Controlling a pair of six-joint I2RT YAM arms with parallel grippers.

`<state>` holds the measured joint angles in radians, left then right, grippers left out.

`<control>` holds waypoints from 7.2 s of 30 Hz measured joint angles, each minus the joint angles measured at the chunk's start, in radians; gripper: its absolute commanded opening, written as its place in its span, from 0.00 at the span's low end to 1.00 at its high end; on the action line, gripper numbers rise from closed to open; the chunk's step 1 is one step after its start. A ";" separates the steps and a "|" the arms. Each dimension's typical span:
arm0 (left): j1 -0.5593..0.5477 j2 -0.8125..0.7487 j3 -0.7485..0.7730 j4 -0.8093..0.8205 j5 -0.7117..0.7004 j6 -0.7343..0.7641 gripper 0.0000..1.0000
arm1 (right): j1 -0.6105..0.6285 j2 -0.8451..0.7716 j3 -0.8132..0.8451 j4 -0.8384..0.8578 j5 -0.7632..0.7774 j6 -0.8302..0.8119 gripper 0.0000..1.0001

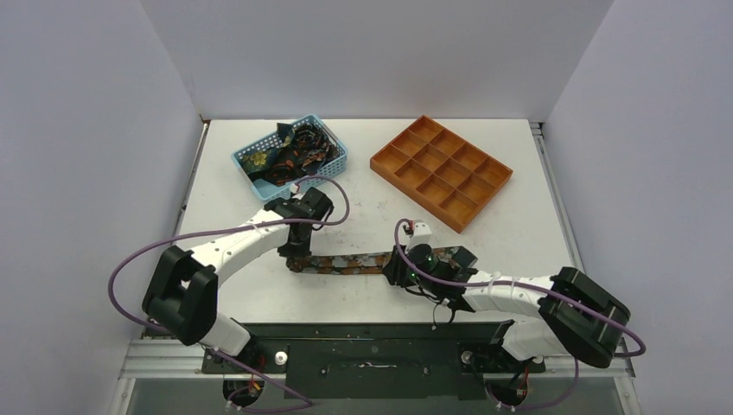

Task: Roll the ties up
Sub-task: Roll the tie at the center of the board.

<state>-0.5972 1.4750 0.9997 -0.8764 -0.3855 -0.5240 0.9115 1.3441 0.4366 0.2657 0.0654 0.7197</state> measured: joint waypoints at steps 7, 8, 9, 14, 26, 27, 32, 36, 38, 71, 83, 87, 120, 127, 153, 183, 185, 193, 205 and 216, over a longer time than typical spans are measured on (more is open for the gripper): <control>-0.031 0.098 0.125 -0.170 -0.197 -0.033 0.00 | 0.000 -0.132 -0.056 -0.058 0.055 0.003 0.29; -0.039 0.116 0.141 -0.186 -0.222 -0.040 0.00 | 0.000 -0.148 -0.062 -0.064 0.061 0.003 0.29; -0.046 0.132 0.151 -0.197 -0.240 -0.045 0.00 | 0.000 -0.161 -0.066 -0.071 0.066 0.003 0.29; -0.101 0.245 0.165 -0.218 -0.308 -0.078 0.00 | 0.000 -0.205 -0.078 -0.111 0.085 0.003 0.29; -0.234 0.455 0.206 -0.234 -0.390 -0.170 0.21 | 0.000 -0.241 -0.084 -0.163 0.105 0.002 0.29; -0.241 0.461 0.212 -0.229 -0.385 -0.173 0.29 | 0.000 -0.241 -0.084 -0.166 0.106 0.002 0.30; -0.263 0.477 0.224 -0.183 -0.339 -0.174 0.50 | 0.000 -0.241 -0.084 -0.173 0.113 0.002 0.30; -0.262 0.478 0.227 -0.194 -0.350 -0.163 0.59 | 0.000 -0.243 -0.084 -0.174 0.115 0.003 0.30; -0.262 0.474 0.227 -0.200 -0.357 -0.157 0.65 | 0.000 -0.243 -0.085 -0.174 0.115 0.003 0.31; 0.673 -0.619 -0.599 0.511 0.554 -0.298 0.95 | 0.118 0.428 0.498 -0.029 -0.167 0.044 0.47; 0.679 -0.641 -0.648 0.608 0.600 -0.338 0.92 | 0.124 0.535 0.574 -0.031 -0.145 0.054 0.50; 0.679 -0.611 -0.648 0.619 0.602 -0.339 0.91 | 0.125 0.529 0.579 -0.039 -0.132 0.045 0.50; 0.692 -0.452 -0.495 0.473 0.586 -0.280 0.96 | 0.071 0.550 0.617 0.026 -0.203 0.132 0.50; 0.692 -0.460 -0.499 0.480 0.650 -0.261 0.96 | 0.069 0.589 0.628 0.009 -0.224 0.131 0.45; 0.511 -0.383 -0.502 0.557 0.761 -0.148 0.88 | 0.020 0.580 0.498 0.140 -0.251 0.109 0.32; 0.536 -0.128 -0.430 0.638 0.937 -0.021 0.56 | -0.014 0.561 0.340 0.376 -0.306 0.108 0.31; 0.536 -0.121 -0.431 0.654 0.946 -0.016 0.55 | -0.014 0.561 0.336 0.383 -0.308 0.108 0.31; 0.523 -0.090 -0.436 0.695 0.967 -0.006 0.61 | -0.014 0.561 0.320 0.411 -0.319 0.112 0.31; 0.473 -0.090 -0.448 0.715 0.974 0.010 0.30 | -0.015 0.561 0.315 0.419 -0.328 0.112 0.31; 0.432 -0.119 -0.460 0.735 0.969 0.009 0.00 | -0.014 0.554 0.316 0.407 -0.330 0.113 0.45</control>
<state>-0.1654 1.3563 0.5392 -0.1417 0.5838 -0.5148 0.8974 1.8980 0.7525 0.6724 -0.2642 0.8322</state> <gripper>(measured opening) 0.186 0.348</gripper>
